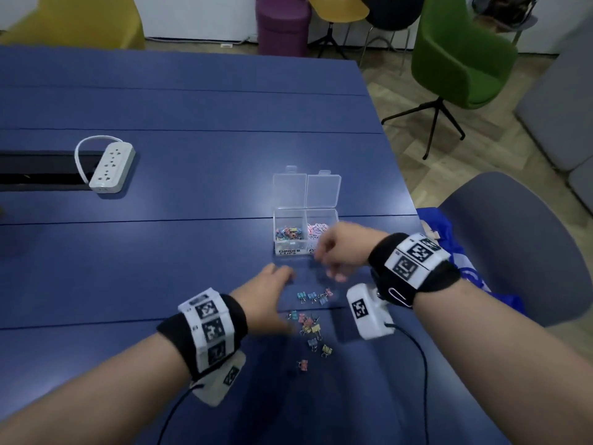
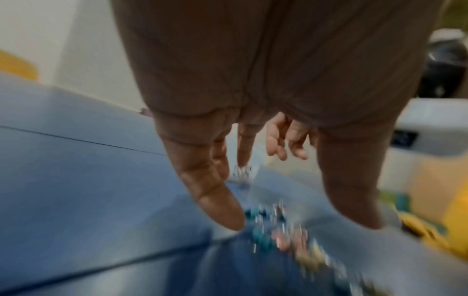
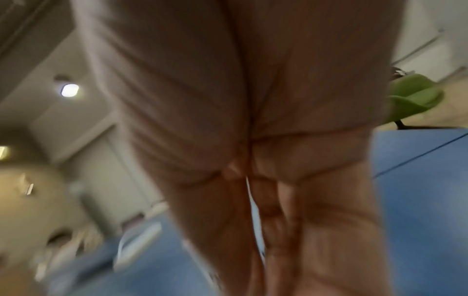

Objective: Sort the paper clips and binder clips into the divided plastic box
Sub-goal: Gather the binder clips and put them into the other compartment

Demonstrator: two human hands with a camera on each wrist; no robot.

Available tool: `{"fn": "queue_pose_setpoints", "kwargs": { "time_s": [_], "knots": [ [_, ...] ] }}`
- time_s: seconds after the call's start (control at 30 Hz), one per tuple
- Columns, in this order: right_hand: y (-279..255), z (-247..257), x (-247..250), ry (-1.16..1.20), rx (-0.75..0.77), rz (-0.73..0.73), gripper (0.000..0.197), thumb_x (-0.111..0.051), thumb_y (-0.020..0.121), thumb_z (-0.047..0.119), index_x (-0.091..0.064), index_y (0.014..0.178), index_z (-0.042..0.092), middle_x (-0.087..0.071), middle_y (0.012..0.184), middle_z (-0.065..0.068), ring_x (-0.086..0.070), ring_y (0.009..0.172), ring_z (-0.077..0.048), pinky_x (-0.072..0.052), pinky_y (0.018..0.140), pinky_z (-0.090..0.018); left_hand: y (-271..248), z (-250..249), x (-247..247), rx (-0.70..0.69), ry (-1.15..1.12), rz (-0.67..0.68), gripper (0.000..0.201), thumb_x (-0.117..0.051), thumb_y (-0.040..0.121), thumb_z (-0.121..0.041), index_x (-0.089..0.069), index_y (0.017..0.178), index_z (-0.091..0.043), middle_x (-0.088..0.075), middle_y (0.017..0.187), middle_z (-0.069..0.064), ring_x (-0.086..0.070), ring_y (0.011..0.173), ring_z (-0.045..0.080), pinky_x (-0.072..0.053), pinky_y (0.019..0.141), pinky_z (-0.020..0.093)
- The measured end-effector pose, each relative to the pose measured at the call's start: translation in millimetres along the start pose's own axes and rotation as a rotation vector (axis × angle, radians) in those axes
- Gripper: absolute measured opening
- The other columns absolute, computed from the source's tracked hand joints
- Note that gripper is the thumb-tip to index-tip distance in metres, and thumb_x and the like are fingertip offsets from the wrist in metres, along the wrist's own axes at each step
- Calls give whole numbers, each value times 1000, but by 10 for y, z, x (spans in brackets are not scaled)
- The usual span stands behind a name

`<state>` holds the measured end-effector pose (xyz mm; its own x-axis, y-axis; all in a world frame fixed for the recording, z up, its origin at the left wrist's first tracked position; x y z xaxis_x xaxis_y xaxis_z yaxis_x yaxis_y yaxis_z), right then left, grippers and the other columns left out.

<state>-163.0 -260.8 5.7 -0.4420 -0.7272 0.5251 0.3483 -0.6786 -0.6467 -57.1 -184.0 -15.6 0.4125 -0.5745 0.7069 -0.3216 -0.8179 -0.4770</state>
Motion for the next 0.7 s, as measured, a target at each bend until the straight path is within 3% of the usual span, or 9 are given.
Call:
{"fn": "queue_pose_setpoints", "kwargs": {
  "time_s": [0.07, 0.13, 0.17, 0.3, 0.37, 0.47, 0.57, 0.63, 0.7],
  "knots": [
    [-100, -275, -285, -386, -66, 128, 28, -59, 82, 5, -57, 110, 6, -65, 101, -14, -66, 64, -23, -54, 62, -31, -48, 44, -330, 45, 83, 84, 119, -88, 52, -46, -17, 145, -20, -25, 136, 1, -46, 120, 23, -46, 99, 39],
    [-66, -431, -452, -649, -32, 82, 46, -65, 76, 16, -48, 119, 11, -47, 116, -13, -61, 91, -32, -53, 77, -35, -53, 21, -519, 35, 147, 80, 137, -90, 45, -49, -5, 149, -18, -19, 140, 2, -41, 127, 25, -44, 103, 39],
    [-51, -459, -518, -642, 0, 39, 49, -66, 75, 16, -44, 119, 12, -41, 117, -13, -58, 97, -34, -52, 82, -39, -41, 5, -586, 25, 173, 69, 140, -90, 43, -50, -4, 149, -17, -19, 140, 3, -40, 127, 26, -43, 104, 38],
    [-117, -402, -813, -487, 210, -35, 45, -57, 74, 2, -47, 117, 8, -42, 117, -12, -50, 107, -32, -46, 91, -40, 16, -10, -599, 4, 117, -26, 123, -90, 46, -45, -20, 142, -14, -26, 128, 2, -49, 115, 25, -45, 99, 36],
    [-219, -392, -883, -416, 281, -56, 50, -57, 73, 2, -48, 121, 9, -44, 119, -10, -48, 112, -29, -44, 96, -37, 21, 40, -563, 15, 45, -55, 125, -89, 49, -46, -16, 145, -14, -25, 131, 2, -48, 118, 24, -43, 101, 32],
    [-394, -546, -867, -319, 235, -111, 80, -68, 69, 15, -32, 140, 13, -37, 129, -8, -44, 120, -27, -42, 100, -35, 0, 51, -593, 20, 83, -14, 142, -89, 44, -52, -2, 150, -18, -19, 137, 0, -43, 125, 22, -42, 104, 32],
    [-488, -715, -1022, -408, 69, -65, 120, -85, 59, 30, -7, 149, 22, -24, 135, -9, -50, 116, -33, -48, 93, -39, -2, -28, -626, 40, 180, 9, 143, -89, 42, -55, -2, 150, -18, -19, 138, 2, -43, 124, 23, -45, 102, 35],
    [-444, -681, -1072, -407, 4, -99, 114, -87, 58, 26, -14, 146, 21, -22, 134, -11, -57, 108, -37, -51, 87, -41, 36, -106, -640, 42, 204, 6, 124, -88, 47, -50, -19, 144, -15, -26, 131, 4, -49, 115, 25, -48, 96, 36],
    [-391, -563, -1028, -344, -3, -174, 78, -80, 66, 19, -33, 128, 16, -29, 126, -12, -61, 96, -39, -50, 77, -40, 71, -176, -643, 34, 172, -22, 88, -85, 59, -39, -36, 128, -13, -34, 121, 6, -54, 100, 27, -49, 85, 36]
  ]
}}
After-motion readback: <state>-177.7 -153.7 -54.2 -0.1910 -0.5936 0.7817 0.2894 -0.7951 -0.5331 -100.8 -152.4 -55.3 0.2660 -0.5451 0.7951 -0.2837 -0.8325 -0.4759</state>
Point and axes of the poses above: each hand's wrist, its own y-axis towards the middle knuckle, its own x-axis out of the back of the hand, z = x × y, the point moved 10 cm from there along y, towards the middle knuckle
